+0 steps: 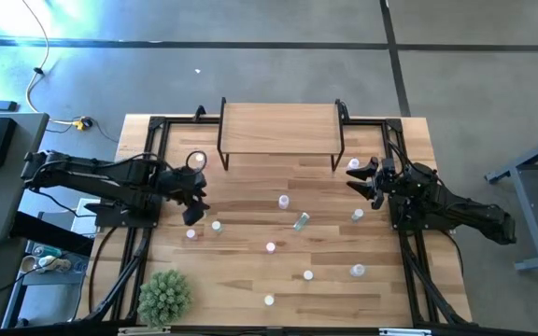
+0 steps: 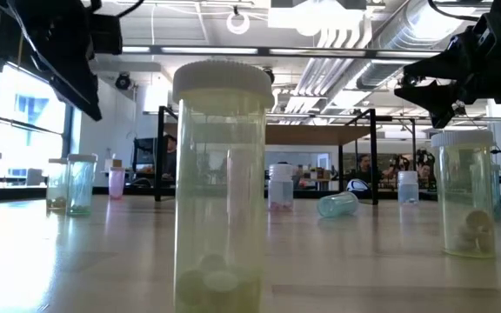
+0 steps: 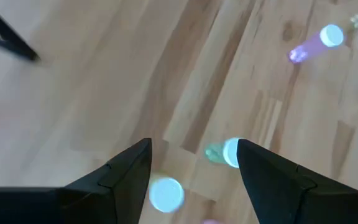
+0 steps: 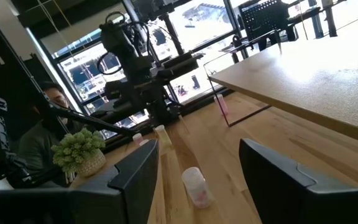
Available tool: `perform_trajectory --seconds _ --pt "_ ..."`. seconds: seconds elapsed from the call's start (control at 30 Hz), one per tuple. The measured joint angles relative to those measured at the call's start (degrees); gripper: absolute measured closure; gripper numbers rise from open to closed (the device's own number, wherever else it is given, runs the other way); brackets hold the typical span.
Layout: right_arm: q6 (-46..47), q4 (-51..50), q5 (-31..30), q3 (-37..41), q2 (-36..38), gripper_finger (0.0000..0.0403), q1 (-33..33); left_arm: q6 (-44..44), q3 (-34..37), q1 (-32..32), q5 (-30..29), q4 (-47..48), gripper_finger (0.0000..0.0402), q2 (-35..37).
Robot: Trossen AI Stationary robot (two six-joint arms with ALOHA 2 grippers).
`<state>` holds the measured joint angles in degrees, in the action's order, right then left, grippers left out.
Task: Pick and place medicine bottles onto shelf by color
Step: Put the left yellow pill bottle on the shelf
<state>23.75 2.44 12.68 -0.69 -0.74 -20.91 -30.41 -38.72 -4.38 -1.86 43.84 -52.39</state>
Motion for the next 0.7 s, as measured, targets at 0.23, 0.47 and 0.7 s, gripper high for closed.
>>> perform_trajectory --seconds 0.23,0.47,0.7 --pt "0.02 -0.02 -0.01 0.00 -0.02 0.0187 -0.02 -4.80 0.04 0.00 2.92 2.22 0.0174 -4.67" --pt "0.02 -0.02 0.01 0.00 -0.02 0.0187 0.00 -5.59 0.02 -0.09 2.84 3.06 0.0174 -7.33" --pt "0.01 -0.02 0.01 0.00 -0.02 0.0187 -0.01 -4.92 -6.11 -0.55 1.98 12.14 0.0174 -9.63"
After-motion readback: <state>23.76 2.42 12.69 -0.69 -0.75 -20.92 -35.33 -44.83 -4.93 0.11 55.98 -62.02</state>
